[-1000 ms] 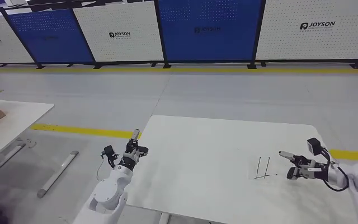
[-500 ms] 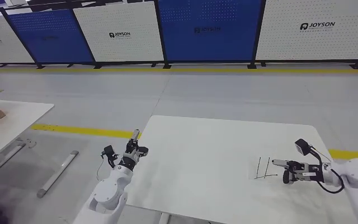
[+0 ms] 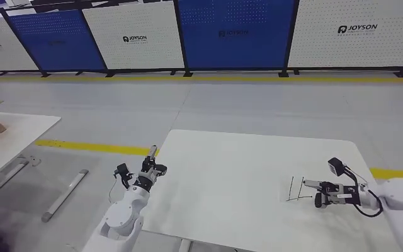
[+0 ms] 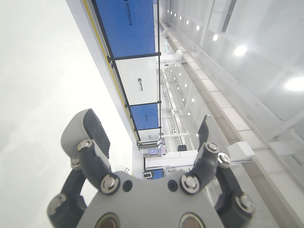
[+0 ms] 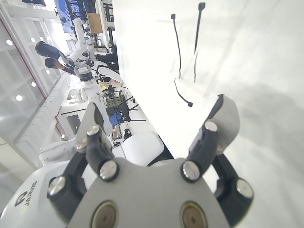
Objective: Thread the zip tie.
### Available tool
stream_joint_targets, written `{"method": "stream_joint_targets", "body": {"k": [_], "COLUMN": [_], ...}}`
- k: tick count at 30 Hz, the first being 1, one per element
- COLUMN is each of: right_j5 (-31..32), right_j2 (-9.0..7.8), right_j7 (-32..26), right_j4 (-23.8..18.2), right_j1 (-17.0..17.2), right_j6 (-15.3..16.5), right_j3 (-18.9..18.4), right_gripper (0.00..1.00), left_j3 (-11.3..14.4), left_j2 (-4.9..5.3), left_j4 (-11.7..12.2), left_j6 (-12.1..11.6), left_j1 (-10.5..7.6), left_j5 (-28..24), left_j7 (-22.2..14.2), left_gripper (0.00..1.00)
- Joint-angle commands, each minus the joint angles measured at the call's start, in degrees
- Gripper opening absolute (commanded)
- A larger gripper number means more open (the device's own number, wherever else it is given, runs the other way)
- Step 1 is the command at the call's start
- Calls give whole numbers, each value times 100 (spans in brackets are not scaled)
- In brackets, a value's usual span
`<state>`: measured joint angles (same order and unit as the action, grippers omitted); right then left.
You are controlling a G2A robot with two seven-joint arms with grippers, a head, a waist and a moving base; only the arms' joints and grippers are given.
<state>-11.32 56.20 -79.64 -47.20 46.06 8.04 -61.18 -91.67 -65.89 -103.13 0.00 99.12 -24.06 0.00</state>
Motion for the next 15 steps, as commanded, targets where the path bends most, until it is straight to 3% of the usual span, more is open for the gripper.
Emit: {"method": "stream_joint_targets", "body": {"k": [1, 3, 15], "right_j5": [-6, -35, -213], "right_j2": [7, 21, 101], "right_j7": [0, 0, 0], "right_j4": [136, 275, 856], "right_j1": [-80, -158, -442], "right_j6": [30, 86, 239], "right_j3": [77, 160, 609], "right_gripper": [57, 45, 38], "left_j3": [0, 0, 0], "left_j2": [0, 0, 0], "left_j4": [0, 0, 0], "left_j6": [0, 0, 0], "left_j1": [0, 0, 0], "left_j5": [0, 0, 0], "left_j7": [0, 0, 0], "left_gripper": [100, 100, 100]}}
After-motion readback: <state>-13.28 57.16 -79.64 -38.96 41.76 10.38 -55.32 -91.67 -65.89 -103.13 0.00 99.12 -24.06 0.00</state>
